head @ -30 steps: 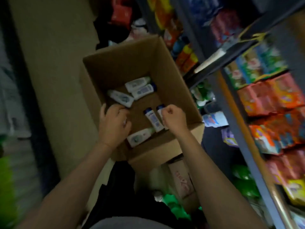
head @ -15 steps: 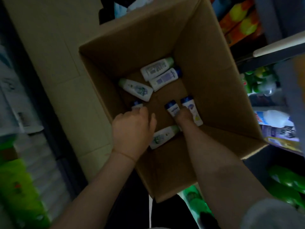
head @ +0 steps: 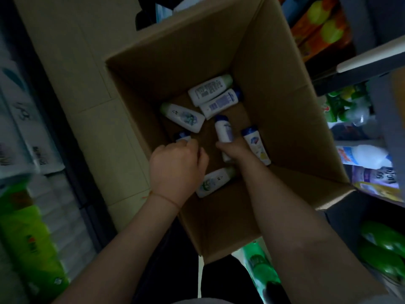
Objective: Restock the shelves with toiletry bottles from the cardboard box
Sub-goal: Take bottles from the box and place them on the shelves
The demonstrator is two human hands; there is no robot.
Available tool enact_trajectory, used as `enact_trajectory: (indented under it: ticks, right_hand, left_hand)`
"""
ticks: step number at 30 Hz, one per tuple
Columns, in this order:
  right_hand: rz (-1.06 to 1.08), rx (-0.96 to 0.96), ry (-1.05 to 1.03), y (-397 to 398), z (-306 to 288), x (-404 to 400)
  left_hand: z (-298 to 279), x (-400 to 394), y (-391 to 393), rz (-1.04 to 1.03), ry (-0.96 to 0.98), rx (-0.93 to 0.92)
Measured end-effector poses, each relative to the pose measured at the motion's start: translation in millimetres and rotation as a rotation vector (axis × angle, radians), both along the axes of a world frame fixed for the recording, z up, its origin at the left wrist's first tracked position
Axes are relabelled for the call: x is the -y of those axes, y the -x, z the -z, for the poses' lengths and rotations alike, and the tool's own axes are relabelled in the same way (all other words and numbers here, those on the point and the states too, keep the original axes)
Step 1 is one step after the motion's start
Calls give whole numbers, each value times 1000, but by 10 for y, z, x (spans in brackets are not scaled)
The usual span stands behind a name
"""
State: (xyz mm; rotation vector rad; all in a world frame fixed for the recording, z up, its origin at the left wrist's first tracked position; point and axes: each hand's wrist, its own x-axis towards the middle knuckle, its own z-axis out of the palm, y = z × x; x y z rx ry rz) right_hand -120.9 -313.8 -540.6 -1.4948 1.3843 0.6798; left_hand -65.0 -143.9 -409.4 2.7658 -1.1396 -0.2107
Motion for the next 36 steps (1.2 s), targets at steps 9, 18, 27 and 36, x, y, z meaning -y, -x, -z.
enact_trajectory:
  ticks: [9, 18, 27, 36]
  right_hand:
    - [633, 624, -766, 307, -2034, -136]
    - [372, 947, -317, 1845, -3956, -111]
    - [204, 928, 733, 4354, -5262, 8]
    - [406, 923, 1553, 6112, -6201, -34]
  left_hand:
    - [-905, 307, 103, -822, 588, -1240]
    - [-2631, 930, 1397, -435, 876, -1785]
    - [-3806, 1420, 3582, 395, 792, -1559]
    - [-4892, 1677, 5254, 1124, 862, -1238]
